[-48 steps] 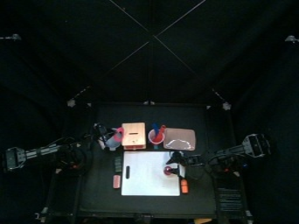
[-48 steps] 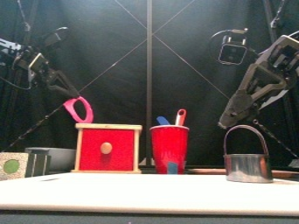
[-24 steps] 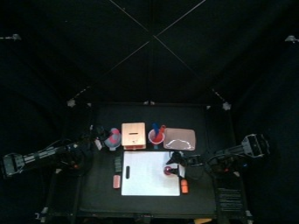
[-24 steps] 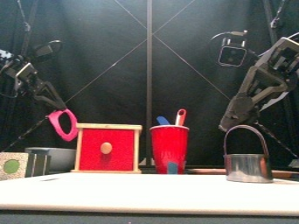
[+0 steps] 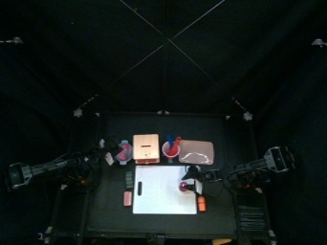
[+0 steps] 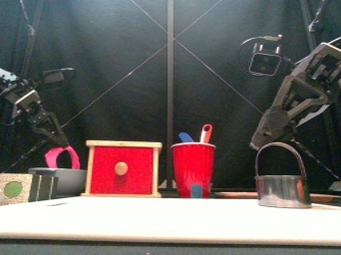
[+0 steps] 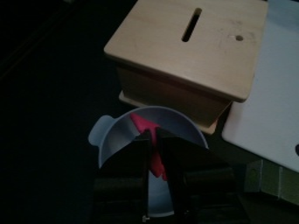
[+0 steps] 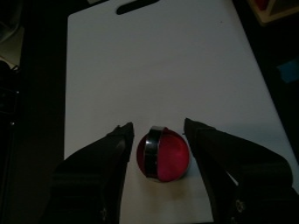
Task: Get the cutter from the drawer then cut the dough then place the extra dough in the bowl
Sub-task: Place the extra dough in the bowl
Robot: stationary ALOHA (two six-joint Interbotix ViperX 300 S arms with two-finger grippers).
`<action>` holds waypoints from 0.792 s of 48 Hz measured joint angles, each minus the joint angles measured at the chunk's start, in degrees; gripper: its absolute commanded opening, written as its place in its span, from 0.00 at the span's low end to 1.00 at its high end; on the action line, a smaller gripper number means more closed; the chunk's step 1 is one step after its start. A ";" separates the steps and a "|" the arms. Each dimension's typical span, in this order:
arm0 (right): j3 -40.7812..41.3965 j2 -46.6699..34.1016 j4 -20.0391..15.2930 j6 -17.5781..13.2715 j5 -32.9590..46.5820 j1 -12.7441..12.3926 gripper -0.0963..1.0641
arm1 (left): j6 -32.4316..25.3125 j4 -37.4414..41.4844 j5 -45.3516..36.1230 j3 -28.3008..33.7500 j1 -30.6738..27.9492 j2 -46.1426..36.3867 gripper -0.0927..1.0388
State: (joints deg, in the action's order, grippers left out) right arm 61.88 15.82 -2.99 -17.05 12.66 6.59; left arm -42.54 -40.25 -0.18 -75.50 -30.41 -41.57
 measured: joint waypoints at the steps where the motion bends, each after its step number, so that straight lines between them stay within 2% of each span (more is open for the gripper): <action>1: 0.00 0.00 0.00 0.00 0.00 0.00 0.82 | 0.09 -0.26 0.00 0.00 0.00 0.35 0.59; 4: 0.00 0.00 0.00 0.00 0.00 -0.09 0.82 | 0.09 -1.41 0.35 0.00 -0.09 0.97 0.63; 15: 0.00 0.00 0.00 0.00 0.00 -0.09 0.82 | 0.18 -8.26 0.79 -0.35 -0.79 1.23 0.86; 18: 0.00 0.00 0.09 -0.09 0.00 -0.09 0.82 | 0.18 -10.20 0.79 -0.44 -0.88 1.23 0.89; 38: 0.00 0.00 0.00 0.00 0.00 -0.18 0.82 | 0.26 -20.13 1.49 -0.62 -0.88 1.23 0.90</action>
State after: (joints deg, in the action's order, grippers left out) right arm 61.88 15.82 -2.99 -17.05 12.66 6.42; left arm -42.28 -60.38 1.32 -76.11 -31.29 -40.34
